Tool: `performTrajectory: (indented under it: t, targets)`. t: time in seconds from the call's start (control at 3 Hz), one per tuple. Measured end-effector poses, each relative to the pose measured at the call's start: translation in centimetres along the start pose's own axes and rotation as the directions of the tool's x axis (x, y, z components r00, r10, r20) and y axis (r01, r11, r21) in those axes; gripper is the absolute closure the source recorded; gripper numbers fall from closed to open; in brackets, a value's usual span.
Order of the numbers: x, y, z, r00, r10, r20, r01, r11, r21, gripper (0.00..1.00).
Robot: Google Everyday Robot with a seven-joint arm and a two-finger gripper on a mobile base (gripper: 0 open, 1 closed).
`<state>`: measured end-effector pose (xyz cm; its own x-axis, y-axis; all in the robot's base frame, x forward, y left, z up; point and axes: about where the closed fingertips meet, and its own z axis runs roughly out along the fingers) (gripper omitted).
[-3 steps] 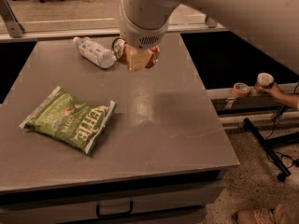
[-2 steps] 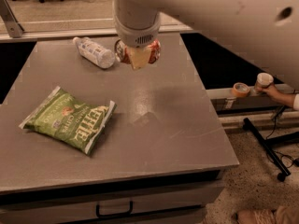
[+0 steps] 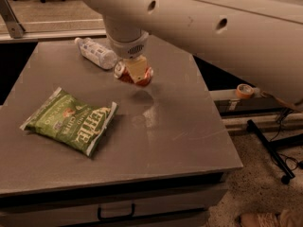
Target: Knock coke can over
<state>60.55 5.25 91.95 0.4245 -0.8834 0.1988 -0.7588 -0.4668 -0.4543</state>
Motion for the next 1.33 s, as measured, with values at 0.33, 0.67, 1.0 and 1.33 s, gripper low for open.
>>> performTrajectory:
  t: [0.33, 0.67, 1.0, 1.33]
  targets:
    - [-1.9, 1.0, 2.0, 0.998, -0.028, 0.049, 0.031, 0.9976, -0.061, 0.0]
    - [-3.0, 1.8, 3.2, 0.996, -0.036, 0.086, 0.045, 0.994, -0.099, 0.0]
    - [-2.8, 2.0, 4.0, 0.994, -0.018, 0.111, 0.032, 0.9917, -0.124, 0.0]
    - [-1.6, 1.9, 4.5, 0.991, 0.028, 0.128, -0.01, 0.9896, -0.144, 0.0]
